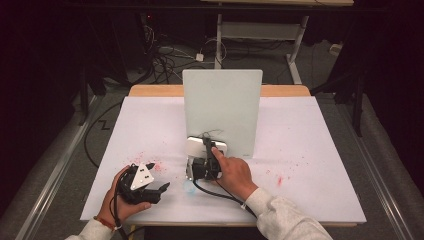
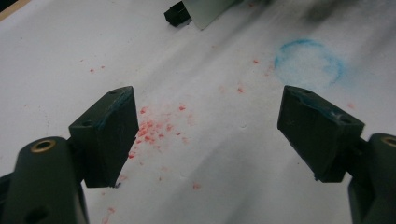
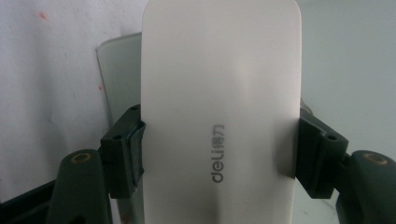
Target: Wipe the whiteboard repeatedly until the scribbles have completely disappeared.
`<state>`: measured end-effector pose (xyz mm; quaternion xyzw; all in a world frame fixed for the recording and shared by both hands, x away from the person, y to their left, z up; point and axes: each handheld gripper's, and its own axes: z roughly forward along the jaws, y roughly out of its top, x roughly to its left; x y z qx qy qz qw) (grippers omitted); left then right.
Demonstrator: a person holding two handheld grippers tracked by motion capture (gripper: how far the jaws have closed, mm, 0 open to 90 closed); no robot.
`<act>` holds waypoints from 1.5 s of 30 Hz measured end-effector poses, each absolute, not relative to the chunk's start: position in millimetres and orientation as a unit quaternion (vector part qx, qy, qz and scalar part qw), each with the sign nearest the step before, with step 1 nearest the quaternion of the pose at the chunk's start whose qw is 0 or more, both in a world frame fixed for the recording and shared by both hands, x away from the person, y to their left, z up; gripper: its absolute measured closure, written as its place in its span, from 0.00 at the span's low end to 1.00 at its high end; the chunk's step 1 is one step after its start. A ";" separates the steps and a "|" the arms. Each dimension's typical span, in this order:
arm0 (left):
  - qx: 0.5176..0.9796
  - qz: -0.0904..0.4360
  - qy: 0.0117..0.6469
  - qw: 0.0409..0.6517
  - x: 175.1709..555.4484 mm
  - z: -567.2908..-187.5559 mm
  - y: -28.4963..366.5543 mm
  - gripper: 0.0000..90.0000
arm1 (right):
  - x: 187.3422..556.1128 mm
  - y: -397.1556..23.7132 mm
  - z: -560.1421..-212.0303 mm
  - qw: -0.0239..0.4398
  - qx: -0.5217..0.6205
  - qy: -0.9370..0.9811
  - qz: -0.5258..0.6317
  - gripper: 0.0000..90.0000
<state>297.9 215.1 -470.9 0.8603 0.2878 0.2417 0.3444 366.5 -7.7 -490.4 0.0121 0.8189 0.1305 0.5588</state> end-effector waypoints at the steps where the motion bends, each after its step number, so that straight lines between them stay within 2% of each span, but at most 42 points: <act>1: 0.860 0.242 0.288 0.345 297.6 -470.8 215.4 0.22 | 367.6 -9.8 -488.5 0.562 0.011 0.817 0.132 0.34; 17: 0.857 0.245 0.291 0.347 296.8 -469.4 217.5 0.22 | 379.5 -54.2 -449.2 0.556 0.104 0.809 0.159 0.34; 26: 0.857 0.241 0.294 0.349 296.0 -468.9 216.3 0.22 | 378.1 -45.1 -454.8 0.560 0.105 0.804 0.171 0.34; 37: 0.853 0.246 0.285 0.362 295.0 -465.5 219.9 0.22 | 366.4 -9.8 -487.8 0.551 0.030 0.822 0.141 0.34; 41: 0.852 0.246 0.286 0.363 295.1 -465.4 221.9 0.22 | 369.3 -9.7 -479.4 0.555 0.042 0.818 0.143 0.34; 45: 0.850 0.244 0.292 0.364 294.0 -464.7 223.5 0.22 | 378.1 -22.6 -454.8 0.558 0.083 0.809 0.166 0.34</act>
